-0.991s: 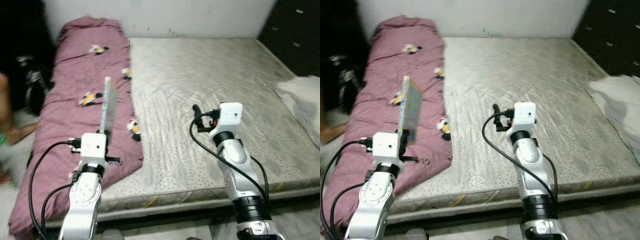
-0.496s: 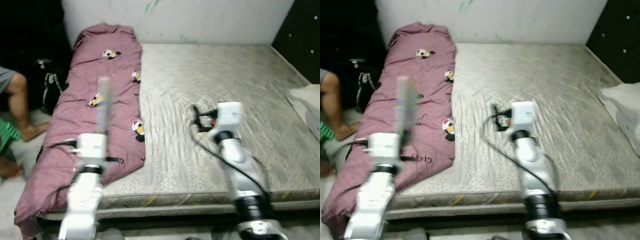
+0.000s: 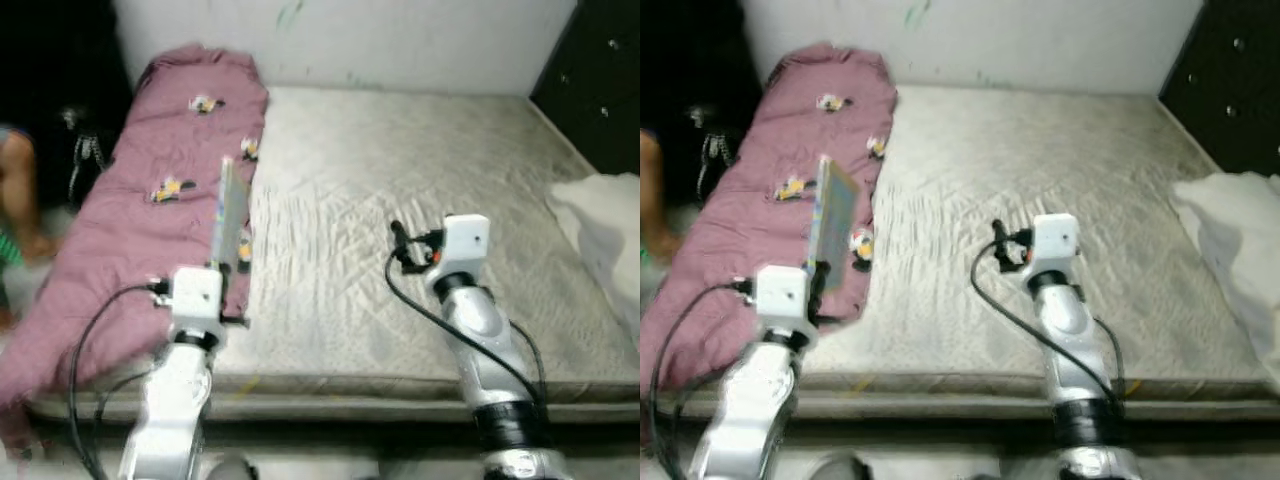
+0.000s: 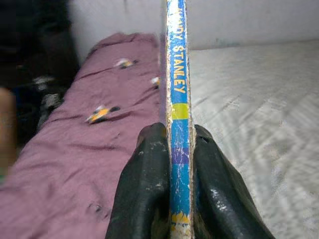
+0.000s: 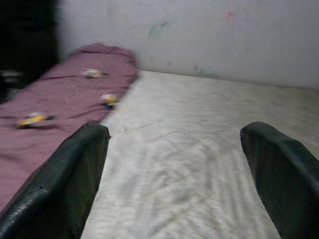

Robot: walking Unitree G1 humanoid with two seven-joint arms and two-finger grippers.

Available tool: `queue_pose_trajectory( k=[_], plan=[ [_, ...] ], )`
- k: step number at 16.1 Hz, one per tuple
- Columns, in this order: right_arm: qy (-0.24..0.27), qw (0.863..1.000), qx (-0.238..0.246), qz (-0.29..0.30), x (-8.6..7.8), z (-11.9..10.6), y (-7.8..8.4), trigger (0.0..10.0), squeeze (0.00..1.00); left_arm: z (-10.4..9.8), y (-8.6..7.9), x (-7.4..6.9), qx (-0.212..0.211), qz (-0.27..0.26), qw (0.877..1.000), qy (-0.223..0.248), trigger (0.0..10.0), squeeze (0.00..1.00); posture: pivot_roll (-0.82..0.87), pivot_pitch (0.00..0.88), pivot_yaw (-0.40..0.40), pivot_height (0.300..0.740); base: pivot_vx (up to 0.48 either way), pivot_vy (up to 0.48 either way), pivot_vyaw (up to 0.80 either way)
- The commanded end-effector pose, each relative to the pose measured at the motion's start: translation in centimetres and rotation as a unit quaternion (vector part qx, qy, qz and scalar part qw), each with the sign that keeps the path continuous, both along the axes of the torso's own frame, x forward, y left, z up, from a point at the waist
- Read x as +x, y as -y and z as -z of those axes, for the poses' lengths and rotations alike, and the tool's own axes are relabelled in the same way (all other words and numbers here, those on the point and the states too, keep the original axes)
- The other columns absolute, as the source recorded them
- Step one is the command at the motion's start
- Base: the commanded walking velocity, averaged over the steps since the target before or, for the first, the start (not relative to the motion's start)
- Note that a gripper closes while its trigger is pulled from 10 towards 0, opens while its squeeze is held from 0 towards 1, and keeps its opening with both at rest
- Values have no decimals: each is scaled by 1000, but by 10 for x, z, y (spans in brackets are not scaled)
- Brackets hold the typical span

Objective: Clean up the room

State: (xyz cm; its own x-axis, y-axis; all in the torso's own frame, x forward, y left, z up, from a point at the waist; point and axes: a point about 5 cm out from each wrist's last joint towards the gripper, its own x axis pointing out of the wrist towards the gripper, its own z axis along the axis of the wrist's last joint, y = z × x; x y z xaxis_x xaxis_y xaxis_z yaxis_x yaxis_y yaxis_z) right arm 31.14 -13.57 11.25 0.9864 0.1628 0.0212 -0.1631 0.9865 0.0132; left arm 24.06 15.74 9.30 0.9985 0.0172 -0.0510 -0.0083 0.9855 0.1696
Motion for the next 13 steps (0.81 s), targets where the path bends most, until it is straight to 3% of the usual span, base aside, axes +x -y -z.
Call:
queue_pose_trajectory(
  k=[1, 9, 13],
  plan=[
    [7, 1000, -6, 3, 2, -5, 4, 10000, 0, -11, 0, 2, -3, -3, 1000, 27, 10000, 0, 28, 0, -65, 740, 0, -319, 494],
    [6, 1000, -11, 4, 5, -4, 5, 10000, 0, -11, 0, 4, -4, -7, 1000, 30, 10000, 0, 31, 0, -67, 740, 0, -303, 103],
    [6, 1000, -11, 8, 5, -3, 6, 10000, 0, -11, 1, 4, -16, -7, 999, 31, 10000, 0, 28, 0, -66, 740, 0, 0, 0]
  ],
)
